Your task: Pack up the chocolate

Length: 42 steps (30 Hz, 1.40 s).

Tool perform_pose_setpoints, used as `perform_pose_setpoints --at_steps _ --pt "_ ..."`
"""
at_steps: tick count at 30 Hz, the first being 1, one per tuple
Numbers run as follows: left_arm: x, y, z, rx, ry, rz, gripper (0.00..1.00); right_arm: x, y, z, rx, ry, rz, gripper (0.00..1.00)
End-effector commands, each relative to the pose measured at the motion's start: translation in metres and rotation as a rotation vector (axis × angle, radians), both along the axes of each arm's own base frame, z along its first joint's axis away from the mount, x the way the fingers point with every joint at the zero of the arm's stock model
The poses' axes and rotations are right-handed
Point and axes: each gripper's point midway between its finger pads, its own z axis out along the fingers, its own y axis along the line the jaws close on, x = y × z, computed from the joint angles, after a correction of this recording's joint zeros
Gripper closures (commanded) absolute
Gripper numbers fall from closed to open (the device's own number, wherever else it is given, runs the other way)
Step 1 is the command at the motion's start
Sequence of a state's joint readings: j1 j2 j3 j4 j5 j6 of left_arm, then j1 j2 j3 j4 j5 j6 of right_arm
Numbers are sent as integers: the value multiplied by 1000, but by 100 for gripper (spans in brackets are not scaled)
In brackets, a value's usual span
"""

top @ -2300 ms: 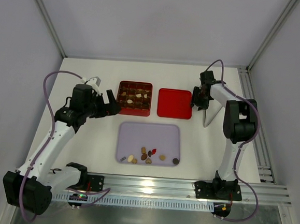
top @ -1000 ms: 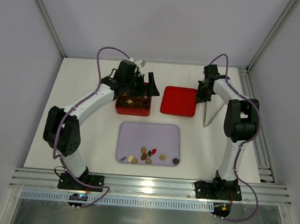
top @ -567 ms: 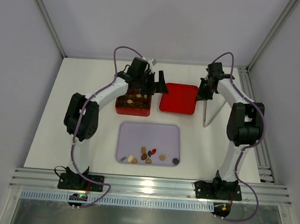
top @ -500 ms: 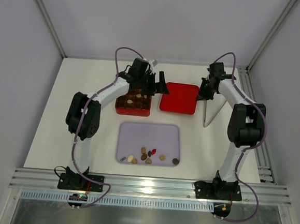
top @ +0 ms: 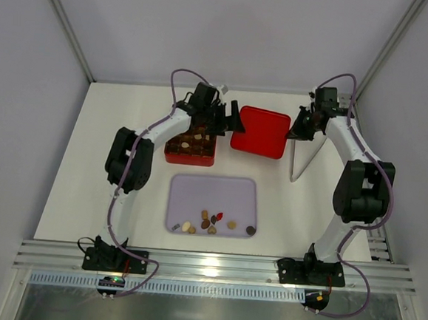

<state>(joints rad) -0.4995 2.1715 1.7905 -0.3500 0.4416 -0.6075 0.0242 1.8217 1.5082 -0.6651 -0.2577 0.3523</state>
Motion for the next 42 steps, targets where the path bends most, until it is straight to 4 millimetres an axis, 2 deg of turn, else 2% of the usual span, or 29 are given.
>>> perform_pose_setpoints --at_steps 1,6,11,13,14,15,17,18,20,21,22,26,27,28,29,30,31,32,33,34,35,36,37,38,39,41,42 --pt "6 -19 29 -111 -29 -27 3 3 17 38 93 -102 29 96" --pt "6 -30 44 -227 -8 -13 9 0 29 45 163 -111 50 96" --pt "-2 -35 52 -302 16 -17 27 -3 42 48 178 -121 77 96" --pt "-5 -35 60 -328 12 -15 38 -5 47 45 181 -121 78 96" --pt "-7 -33 56 -328 26 -16 42 -6 48 45 184 -120 77 96" --pt "-10 -33 59 -333 24 -18 50 -5 50 46 187 -128 82 96" --pt "-12 -33 62 -348 22 -18 59 -6 53 47 188 -131 86 96" --pt "-14 -31 60 -349 33 -16 69 -6 55 46 189 -130 92 96" --pt "-16 -30 67 -363 29 -18 81 -7 60 46 183 -134 100 96" --pt "-18 -29 67 -365 35 -17 93 -8 61 45 174 -139 99 96" --pt "-19 -29 70 -371 38 -15 100 -9 64 45 167 -143 104 96" --pt "-24 -24 80 -384 38 -12 100 -14 65 39 104 -157 96 75" --pt "-24 -21 83 -389 39 -7 100 -15 64 41 77 -173 90 67" --pt "-25 -17 81 -386 49 3 100 -17 61 50 40 -210 75 63" --pt "-26 -13 87 -390 48 10 100 -27 72 48 15 -212 97 59" --pt "-28 -10 88 -384 62 17 100 -33 76 53 -16 -237 117 52" --pt "-28 -5 88 -383 63 23 100 -39 72 67 -70 -285 95 50" --pt "-30 1 94 -374 57 26 100 -51 78 67 -97 -297 115 47" --pt "-35 7 89 -348 90 36 100 -66 97 71 -109 -321 167 42" --pt "-35 14 88 -330 92 48 100 -77 100 88 -127 -378 173 41" --pt "-38 21 94 -316 87 55 100 -87 101 82 -157 -379 173 39" --pt "-40 26 92 -294 84 56 100 -102 121 85 -158 -398 230 38" --pt "-44 35 87 -269 118 69 100 -112 127 88 -176 -416 258 37" --pt "-48 39 91 -265 119 68 100 -119 121 93 -234 -435 241 36" --pt "-50 43 93 -256 113 66 100 -140 146 94 -244 -456 326 36" --pt "-58 53 88 -221 147 78 100 -161 155 89 -327 -458 407 35" --pt "-63 56 91 -208 139 69 100 -165 153 89 -392 -471 403 35"
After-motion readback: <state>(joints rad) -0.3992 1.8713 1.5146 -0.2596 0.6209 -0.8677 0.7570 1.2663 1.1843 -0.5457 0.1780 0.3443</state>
